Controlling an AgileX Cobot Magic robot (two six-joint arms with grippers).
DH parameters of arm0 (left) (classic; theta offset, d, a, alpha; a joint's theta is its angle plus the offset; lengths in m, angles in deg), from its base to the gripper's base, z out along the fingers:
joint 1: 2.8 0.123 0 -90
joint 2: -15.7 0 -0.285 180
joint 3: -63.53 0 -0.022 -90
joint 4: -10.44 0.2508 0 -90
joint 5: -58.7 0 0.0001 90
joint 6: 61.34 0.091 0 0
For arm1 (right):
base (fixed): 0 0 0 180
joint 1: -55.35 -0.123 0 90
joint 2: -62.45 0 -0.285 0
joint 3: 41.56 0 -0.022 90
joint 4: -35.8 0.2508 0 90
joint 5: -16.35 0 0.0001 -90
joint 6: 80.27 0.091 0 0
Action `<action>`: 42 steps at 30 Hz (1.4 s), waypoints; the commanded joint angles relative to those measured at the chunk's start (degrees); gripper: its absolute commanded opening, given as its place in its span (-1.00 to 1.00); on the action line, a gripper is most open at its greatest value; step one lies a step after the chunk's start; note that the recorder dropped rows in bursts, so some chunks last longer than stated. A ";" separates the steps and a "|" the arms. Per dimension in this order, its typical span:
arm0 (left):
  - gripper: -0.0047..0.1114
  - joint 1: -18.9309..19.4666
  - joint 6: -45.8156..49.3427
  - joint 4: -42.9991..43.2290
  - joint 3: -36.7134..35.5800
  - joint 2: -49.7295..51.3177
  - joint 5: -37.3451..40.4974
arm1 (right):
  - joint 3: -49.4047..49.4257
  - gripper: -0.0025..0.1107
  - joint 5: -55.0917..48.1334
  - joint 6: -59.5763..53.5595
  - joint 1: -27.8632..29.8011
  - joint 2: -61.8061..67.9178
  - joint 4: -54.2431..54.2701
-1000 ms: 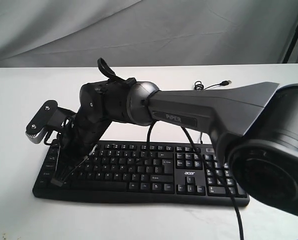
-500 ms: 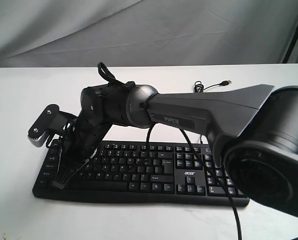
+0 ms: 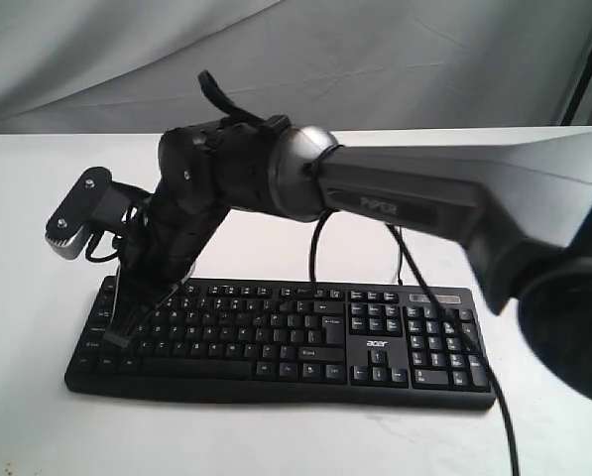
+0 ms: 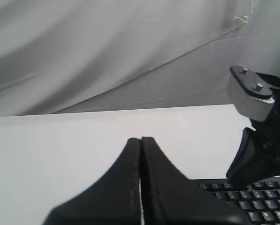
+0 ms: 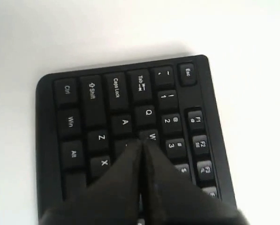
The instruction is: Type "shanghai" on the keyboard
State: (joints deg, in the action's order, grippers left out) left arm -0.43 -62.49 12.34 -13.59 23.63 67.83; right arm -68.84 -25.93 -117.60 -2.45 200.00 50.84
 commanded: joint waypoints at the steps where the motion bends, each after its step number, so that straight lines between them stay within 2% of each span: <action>1: -0.92 -0.37 -0.15 0.00 -0.10 -0.14 -0.34 | 8.18 -0.96 2.91 0.79 1.90 -4.77 -0.20; 5: -0.92 -0.37 -0.15 0.00 -0.10 -0.14 -0.34 | 18.10 -0.96 10.62 0.38 3.33 -8.73 2.69; 8: -0.92 -0.37 -0.15 0.00 -0.10 -0.14 -0.34 | 21.39 -0.96 12.81 0.08 3.75 -9.55 4.15; 42: -0.92 -0.37 -0.15 0.00 -0.10 -0.14 -0.34 | 21.70 -0.96 13.18 -1.42 4.20 -6.19 7.40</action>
State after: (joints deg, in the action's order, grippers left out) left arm -0.43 -62.49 12.34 -13.59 23.63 67.83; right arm -47.40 -12.98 -118.61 1.06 193.89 58.03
